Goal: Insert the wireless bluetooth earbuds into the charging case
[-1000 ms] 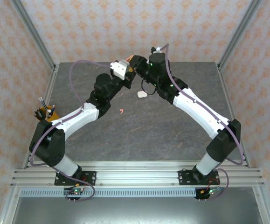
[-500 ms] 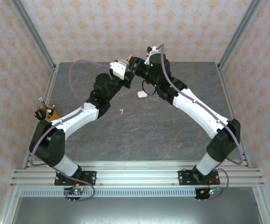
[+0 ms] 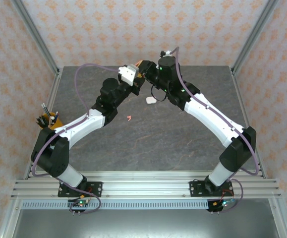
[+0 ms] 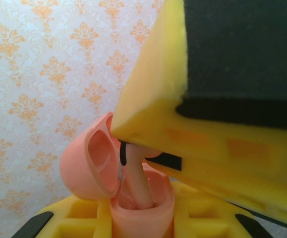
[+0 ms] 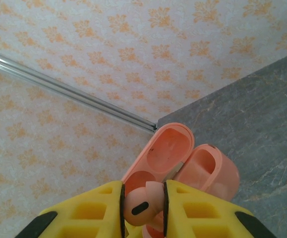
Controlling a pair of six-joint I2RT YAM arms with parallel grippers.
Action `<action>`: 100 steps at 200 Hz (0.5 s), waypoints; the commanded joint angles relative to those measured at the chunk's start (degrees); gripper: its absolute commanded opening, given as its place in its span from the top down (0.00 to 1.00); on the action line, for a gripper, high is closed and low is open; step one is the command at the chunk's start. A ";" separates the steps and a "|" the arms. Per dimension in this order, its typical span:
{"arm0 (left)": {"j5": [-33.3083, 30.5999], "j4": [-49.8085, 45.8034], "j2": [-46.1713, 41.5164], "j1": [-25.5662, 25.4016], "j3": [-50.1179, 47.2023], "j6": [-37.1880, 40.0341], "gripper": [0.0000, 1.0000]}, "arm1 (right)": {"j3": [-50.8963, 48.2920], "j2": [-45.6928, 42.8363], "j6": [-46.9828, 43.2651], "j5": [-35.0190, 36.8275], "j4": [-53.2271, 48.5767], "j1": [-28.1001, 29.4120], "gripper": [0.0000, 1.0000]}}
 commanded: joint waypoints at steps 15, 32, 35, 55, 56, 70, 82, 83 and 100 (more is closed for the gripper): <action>3.28 5.07 -0.81 -1.17 1.61 0.95 1.00 | -3.48 -0.81 5.81 -3.46 -0.97 0.35 0.76; 4.18 4.91 -1.16 -1.13 1.42 1.13 1.00 | -5.23 -2.26 5.23 -3.06 2.00 0.26 0.76; 4.32 4.93 -1.31 -1.17 1.42 1.19 1.00 | -5.55 -2.51 5.11 -2.97 2.49 0.25 0.76; 5.42 4.45 -1.68 -1.18 1.42 1.52 1.00 | -7.05 -4.39 4.02 -2.63 5.23 0.17 0.76; 5.49 4.40 -1.69 -1.15 1.42 1.54 1.00 | -7.10 -4.49 3.94 -2.66 5.34 0.17 0.76; 6.11 4.13 -1.88 -1.13 1.56 1.82 1.00 | -7.97 -5.76 3.11 -2.35 6.82 0.19 0.76; 6.59 3.92 -1.96 -1.13 1.60 2.08 1.00 | -8.52 -6.94 2.27 -2.27 7.98 0.17 0.76; 6.69 3.92 -1.96 -1.13 1.64 2.13 1.00 | -8.53 -7.00 2.23 -2.31 8.08 0.21 0.76; 7.30 3.62 -1.96 -1.13 1.86 2.36 1.00 | -9.16 -8.27 1.12 -2.02 9.21 0.17 0.76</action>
